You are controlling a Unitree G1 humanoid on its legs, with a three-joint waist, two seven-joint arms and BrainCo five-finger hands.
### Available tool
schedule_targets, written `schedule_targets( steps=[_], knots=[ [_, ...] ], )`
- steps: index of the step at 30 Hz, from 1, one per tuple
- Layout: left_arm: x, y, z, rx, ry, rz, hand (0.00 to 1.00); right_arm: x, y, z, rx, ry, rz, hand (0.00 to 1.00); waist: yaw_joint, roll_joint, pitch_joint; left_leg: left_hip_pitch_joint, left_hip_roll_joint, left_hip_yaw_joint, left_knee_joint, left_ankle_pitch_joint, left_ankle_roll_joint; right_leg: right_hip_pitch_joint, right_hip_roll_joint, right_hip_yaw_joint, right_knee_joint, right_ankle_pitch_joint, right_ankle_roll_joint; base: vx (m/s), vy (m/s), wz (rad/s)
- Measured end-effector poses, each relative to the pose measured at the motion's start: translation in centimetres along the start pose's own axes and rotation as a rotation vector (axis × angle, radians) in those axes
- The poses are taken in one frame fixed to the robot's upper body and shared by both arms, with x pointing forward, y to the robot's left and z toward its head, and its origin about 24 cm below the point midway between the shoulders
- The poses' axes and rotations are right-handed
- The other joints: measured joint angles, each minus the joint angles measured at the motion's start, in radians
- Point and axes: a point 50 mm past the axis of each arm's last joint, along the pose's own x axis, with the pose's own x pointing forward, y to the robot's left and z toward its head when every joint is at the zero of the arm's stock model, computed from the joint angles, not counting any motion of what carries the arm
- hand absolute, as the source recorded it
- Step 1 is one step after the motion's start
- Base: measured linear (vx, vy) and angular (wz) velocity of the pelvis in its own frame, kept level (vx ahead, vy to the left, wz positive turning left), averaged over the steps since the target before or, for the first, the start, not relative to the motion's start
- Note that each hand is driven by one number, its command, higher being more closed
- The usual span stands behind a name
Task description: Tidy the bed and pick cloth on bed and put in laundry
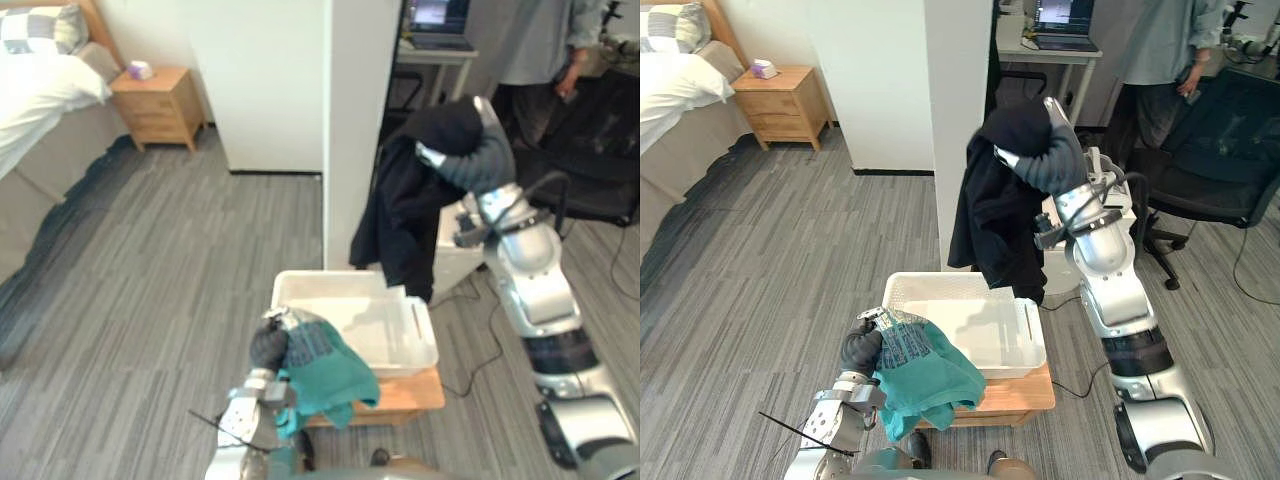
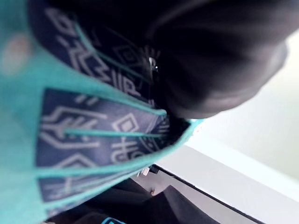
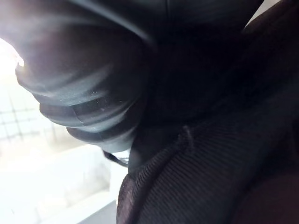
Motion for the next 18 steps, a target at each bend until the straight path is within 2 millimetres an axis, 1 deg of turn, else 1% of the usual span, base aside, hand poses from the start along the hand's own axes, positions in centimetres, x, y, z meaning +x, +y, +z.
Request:
schedule_targets(
  steps=[1, 3, 5, 8, 9, 12, 16, 18],
  knots=[
    [0.0, 0.0, 0.0, -0.003, -0.001, 0.001, 1.00, 0.3, -0.1, 0.0, -0.003, -0.002, 0.000, 1.00, 0.001, -0.001, 0.000, 0.000, -0.002, -0.006, -0.002, 0.002, 0.001, 0.004, 0.000, -0.005, -0.001, 0.000, 0.000, 0.00, 0.012, 0.30],
    [0.0, -0.1, 0.0, -0.013, -0.001, 0.001, 1.00, 1.7, -0.3, 0.1, -0.014, -0.015, -0.012, 1.00, 0.005, -0.003, -0.002, 0.001, -0.010, -0.024, -0.025, 0.018, 0.006, 0.010, -0.001, -0.026, -0.012, 0.001, -0.002, 0.00, 0.015, 0.27],
    [0.0, -0.1, -0.1, -0.026, 0.000, 0.001, 1.00, 2.4, -0.6, 0.3, -0.021, -0.025, -0.033, 1.00, 0.006, -0.003, -0.002, 0.003, -0.018, -0.036, -0.046, 0.030, -0.002, 0.010, -0.004, -0.037, -0.013, 0.001, -0.002, 0.01, 0.020, 0.20],
    [0.0, -0.1, -0.1, -0.027, 0.001, 0.002, 1.00, 3.1, -1.1, 0.3, -0.030, -0.028, -0.072, 1.00, 0.017, -0.003, -0.003, 0.014, -0.022, -0.036, -0.070, 0.044, 0.005, 0.011, -0.004, -0.041, -0.016, 0.001, -0.002, 0.00, 0.008, 0.04],
    [0.0, -0.1, -0.1, -0.028, 0.001, 0.001, 1.00, 3.3, -1.2, 0.5, -0.033, -0.033, -0.086, 1.00, 0.025, -0.003, -0.003, 0.014, -0.023, -0.036, -0.070, 0.044, 0.005, 0.012, -0.004, -0.041, -0.018, 0.001, -0.002, 0.00, 0.000, 0.00],
    [0.0, -0.2, -0.1, -0.035, 0.002, 0.001, 1.00, 3.6, -1.4, 0.8, -0.034, -0.048, -0.105, 1.00, 0.027, -0.003, -0.003, 0.015, -0.023, -0.037, -0.072, 0.044, 0.005, 0.014, -0.003, -0.042, -0.022, 0.002, -0.002, 0.01, 0.005, 0.00],
    [0.0, -0.3, -0.2, -0.038, 0.006, -0.005, 1.00, 3.8, -0.8, 0.8, 0.008, -0.064, -0.154, 1.00, 0.026, 0.002, -0.008, 0.016, -0.023, -0.037, -0.071, 0.052, 0.012, 0.016, -0.003, -0.045, -0.029, 0.003, -0.002, 0.05, 0.013, 0.00],
    [0.0, -0.4, -0.4, -0.039, 0.013, -0.006, 1.00, 3.3, -0.2, 0.3, 0.049, -0.053, -0.175, 1.00, 0.026, 0.008, -0.013, 0.019, -0.023, -0.037, -0.069, 0.052, 0.012, 0.020, -0.003, -0.047, -0.030, 0.003, -0.002, 0.04, 0.010, 0.01]
  ],
)
